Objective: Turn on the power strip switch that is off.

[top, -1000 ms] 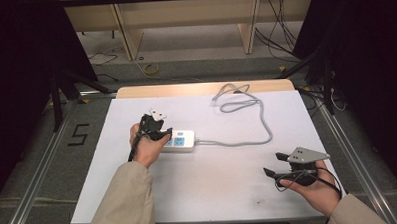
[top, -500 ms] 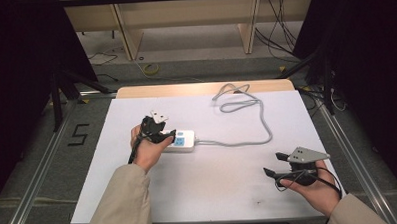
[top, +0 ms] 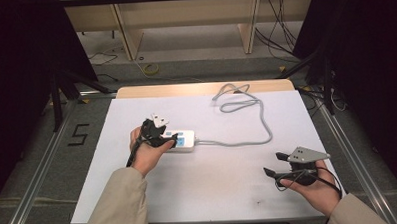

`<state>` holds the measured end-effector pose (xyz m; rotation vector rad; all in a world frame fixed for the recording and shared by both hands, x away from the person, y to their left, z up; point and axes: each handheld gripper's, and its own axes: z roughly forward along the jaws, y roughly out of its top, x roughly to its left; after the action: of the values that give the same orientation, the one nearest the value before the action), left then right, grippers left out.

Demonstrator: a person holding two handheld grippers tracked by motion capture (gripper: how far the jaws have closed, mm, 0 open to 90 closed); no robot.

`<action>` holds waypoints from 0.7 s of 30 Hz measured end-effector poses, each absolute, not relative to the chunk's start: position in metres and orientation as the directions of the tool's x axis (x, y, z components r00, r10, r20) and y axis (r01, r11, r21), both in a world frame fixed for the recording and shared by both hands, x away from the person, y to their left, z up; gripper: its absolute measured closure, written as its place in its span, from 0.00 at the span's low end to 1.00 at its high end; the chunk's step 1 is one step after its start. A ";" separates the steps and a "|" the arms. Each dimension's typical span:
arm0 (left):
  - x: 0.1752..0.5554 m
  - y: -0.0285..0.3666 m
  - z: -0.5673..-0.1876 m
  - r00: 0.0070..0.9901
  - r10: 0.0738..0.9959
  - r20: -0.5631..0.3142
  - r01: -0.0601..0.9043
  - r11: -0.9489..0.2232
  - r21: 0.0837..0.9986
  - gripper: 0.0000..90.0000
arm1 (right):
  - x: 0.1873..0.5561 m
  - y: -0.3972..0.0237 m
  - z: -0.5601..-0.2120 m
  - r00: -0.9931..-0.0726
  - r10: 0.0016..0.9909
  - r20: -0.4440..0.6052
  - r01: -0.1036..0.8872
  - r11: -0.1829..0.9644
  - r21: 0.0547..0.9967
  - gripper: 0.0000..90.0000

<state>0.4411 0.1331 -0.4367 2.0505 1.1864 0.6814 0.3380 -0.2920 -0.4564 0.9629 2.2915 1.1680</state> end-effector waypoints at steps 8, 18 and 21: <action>0.435 0.136 -0.437 0.459 0.882 0.110 0.535 -0.373 0.758 0.38 | 0.338 -0.292 -0.456 -0.685 0.727 -0.034 0.401 0.415 0.817 0.33; 0.426 0.139 -0.436 0.475 0.873 0.105 0.526 -0.378 0.762 0.37 | 0.338 -0.293 -0.457 -0.685 0.728 -0.033 0.403 0.416 0.816 0.33; 0.424 0.140 -0.436 0.481 0.870 0.108 0.520 -0.382 0.764 0.36 | 0.338 -0.293 -0.457 -0.685 0.727 -0.033 0.402 0.416 0.816 0.33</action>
<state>0.4237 0.1402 -0.4359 2.0573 1.1446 0.6701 0.3385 -0.2929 -0.4566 0.9666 2.2928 1.1653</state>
